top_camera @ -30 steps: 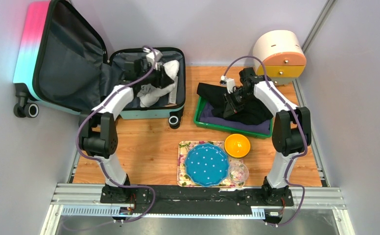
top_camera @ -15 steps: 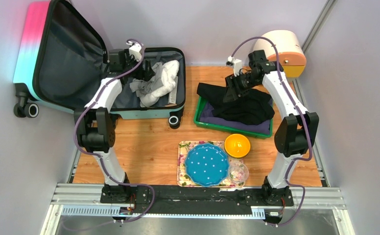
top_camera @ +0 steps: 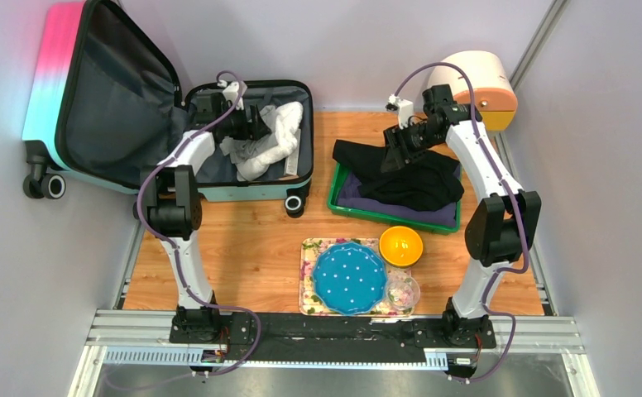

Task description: Open, take out, and arrange the luggage

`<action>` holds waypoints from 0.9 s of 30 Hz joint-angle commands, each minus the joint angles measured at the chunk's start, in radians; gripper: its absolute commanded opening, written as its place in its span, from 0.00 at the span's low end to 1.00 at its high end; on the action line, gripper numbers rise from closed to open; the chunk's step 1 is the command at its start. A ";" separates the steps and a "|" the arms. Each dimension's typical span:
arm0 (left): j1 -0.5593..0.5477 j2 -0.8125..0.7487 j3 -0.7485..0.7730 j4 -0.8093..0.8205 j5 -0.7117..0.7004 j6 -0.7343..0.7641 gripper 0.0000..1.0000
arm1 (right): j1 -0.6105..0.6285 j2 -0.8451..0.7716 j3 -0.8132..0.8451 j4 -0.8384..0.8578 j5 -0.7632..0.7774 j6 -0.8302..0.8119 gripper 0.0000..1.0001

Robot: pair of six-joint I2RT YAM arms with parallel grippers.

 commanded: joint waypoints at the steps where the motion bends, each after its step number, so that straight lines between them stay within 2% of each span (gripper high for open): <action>1: -0.006 -0.027 -0.017 0.126 0.114 -0.180 0.83 | 0.001 -0.050 -0.003 0.023 0.018 0.005 0.62; 5: -0.021 -0.050 -0.037 0.116 0.097 -0.185 0.83 | 0.001 -0.047 -0.003 0.024 0.018 0.003 0.62; 10: -0.053 -0.030 0.005 0.025 0.007 -0.098 0.84 | 0.001 -0.041 0.002 0.022 0.019 0.000 0.61; 13: -0.086 -0.032 0.020 -0.007 -0.070 -0.023 0.81 | 0.001 -0.038 0.002 0.020 0.022 -0.003 0.61; 15: -0.099 -0.036 0.023 -0.021 -0.130 0.029 0.74 | 0.001 -0.040 -0.001 0.019 0.024 -0.003 0.61; 19: -0.090 -0.067 0.032 -0.013 -0.150 -0.001 0.40 | 0.001 -0.052 -0.021 0.016 0.028 -0.009 0.61; 21: -0.074 -0.098 0.031 -0.001 -0.115 -0.013 0.31 | 0.001 -0.058 -0.030 0.017 0.027 -0.010 0.61; 22: -0.067 -0.108 0.026 0.005 -0.102 -0.016 0.21 | -0.001 -0.061 -0.035 0.017 0.025 -0.012 0.61; 27: -0.037 -0.158 0.038 0.004 -0.026 -0.023 0.18 | 0.001 -0.063 -0.032 0.017 0.021 -0.012 0.61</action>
